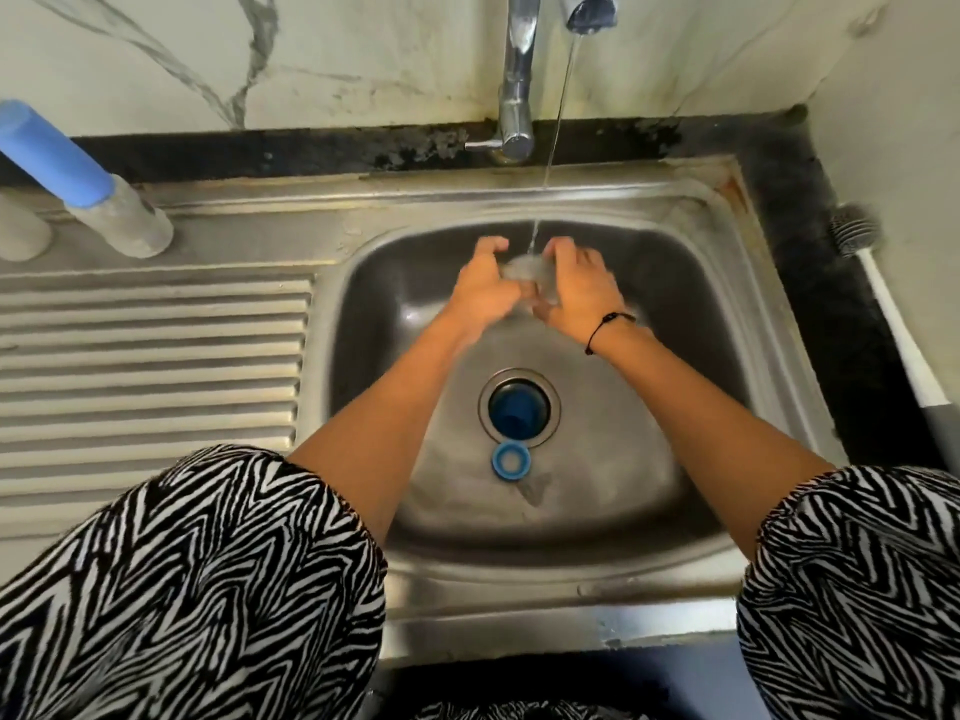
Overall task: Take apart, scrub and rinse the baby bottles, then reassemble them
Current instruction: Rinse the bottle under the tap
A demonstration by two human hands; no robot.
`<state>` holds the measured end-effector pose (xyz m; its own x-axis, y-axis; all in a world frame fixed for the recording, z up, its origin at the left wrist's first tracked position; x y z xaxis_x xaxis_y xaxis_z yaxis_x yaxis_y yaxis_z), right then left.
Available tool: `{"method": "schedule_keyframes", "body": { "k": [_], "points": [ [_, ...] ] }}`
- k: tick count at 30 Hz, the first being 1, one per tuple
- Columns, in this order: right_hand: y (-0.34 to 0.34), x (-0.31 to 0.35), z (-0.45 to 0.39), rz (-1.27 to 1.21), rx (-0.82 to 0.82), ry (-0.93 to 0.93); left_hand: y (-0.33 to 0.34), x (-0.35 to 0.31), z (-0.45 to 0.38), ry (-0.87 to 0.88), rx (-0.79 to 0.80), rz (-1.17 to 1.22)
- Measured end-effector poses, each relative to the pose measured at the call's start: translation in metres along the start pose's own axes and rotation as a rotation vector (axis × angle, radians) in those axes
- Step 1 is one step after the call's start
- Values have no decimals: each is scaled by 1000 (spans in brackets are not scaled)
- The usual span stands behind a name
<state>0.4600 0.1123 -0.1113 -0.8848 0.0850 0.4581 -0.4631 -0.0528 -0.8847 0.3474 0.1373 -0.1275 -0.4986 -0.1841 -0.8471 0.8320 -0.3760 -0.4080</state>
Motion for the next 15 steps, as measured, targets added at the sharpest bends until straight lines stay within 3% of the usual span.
{"method": "schedule_keyframes", "body": {
  "k": [5,11,15],
  "points": [
    [-28,0,-12,-305,-55,60,-1,-30,-10,-12,-107,629],
    [-28,9,-4,-736,-134,261,17,-43,-14,-112,13,848],
    [-34,22,-4,-821,-182,326,2,-54,-14,-93,-60,853]
  ]
}}
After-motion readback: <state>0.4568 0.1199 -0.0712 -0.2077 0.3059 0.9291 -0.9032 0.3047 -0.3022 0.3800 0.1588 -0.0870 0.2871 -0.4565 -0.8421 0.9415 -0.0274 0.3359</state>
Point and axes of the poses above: each hand's wrist, its own z-axis away from the middle knuckle, its own y-axis out of the palm, x = y × z, the point moved 9 cm from there along -z, towards the middle knuckle, and after that the axes turned 5 degrees about -z, right-handed, at the moved point
